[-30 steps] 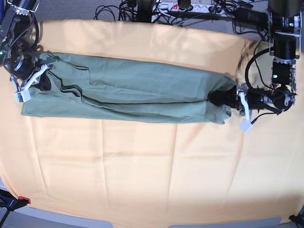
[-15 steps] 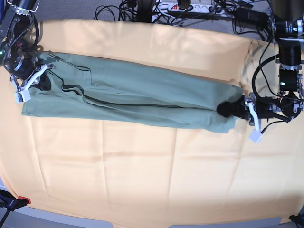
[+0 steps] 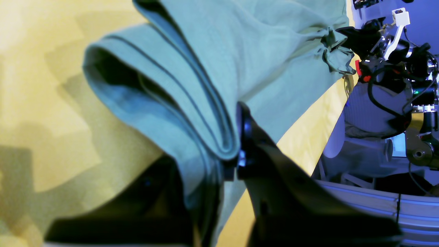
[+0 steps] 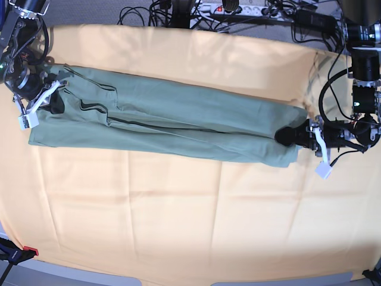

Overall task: Fold the T-shirt properly
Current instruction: 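Move the left gripper to the strip's free end and grasp it, then drag the held end toward the right gripper, folding the strip in half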

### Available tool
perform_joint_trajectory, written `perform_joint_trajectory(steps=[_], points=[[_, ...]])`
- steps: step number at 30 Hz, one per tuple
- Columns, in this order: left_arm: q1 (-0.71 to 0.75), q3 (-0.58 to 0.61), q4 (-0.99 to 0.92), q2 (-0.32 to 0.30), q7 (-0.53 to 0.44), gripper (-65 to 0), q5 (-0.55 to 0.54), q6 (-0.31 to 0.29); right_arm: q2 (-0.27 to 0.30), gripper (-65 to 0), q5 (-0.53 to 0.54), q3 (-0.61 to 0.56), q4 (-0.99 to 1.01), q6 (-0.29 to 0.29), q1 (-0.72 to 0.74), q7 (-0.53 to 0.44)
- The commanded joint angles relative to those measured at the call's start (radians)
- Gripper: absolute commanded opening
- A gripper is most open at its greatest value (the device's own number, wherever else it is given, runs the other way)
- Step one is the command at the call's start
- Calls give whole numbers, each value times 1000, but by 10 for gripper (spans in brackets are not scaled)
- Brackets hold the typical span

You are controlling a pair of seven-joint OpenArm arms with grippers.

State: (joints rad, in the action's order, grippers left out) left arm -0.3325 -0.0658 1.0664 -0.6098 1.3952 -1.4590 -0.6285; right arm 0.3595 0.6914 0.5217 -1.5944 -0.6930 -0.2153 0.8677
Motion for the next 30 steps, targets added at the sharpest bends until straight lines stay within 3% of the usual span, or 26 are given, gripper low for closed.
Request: perform_joint_trajectory(steps=[1,14,24,30], points=[[-28,-10,26,-19,-11,-650,-25,1,18,-650,7,8,-11,-3,8,-8],[-22,-10,273,69,-6,-650,-25,2,18,-650,6,8,-11,-3,8,-8],[-5,82,317,220,-10,-650,-25,0,18,-650,7,8,-11,-3,8,-7],[11,176,317,305,-92,-650,-25,-67,18,-650,6,8,-11,-3,8,1]])
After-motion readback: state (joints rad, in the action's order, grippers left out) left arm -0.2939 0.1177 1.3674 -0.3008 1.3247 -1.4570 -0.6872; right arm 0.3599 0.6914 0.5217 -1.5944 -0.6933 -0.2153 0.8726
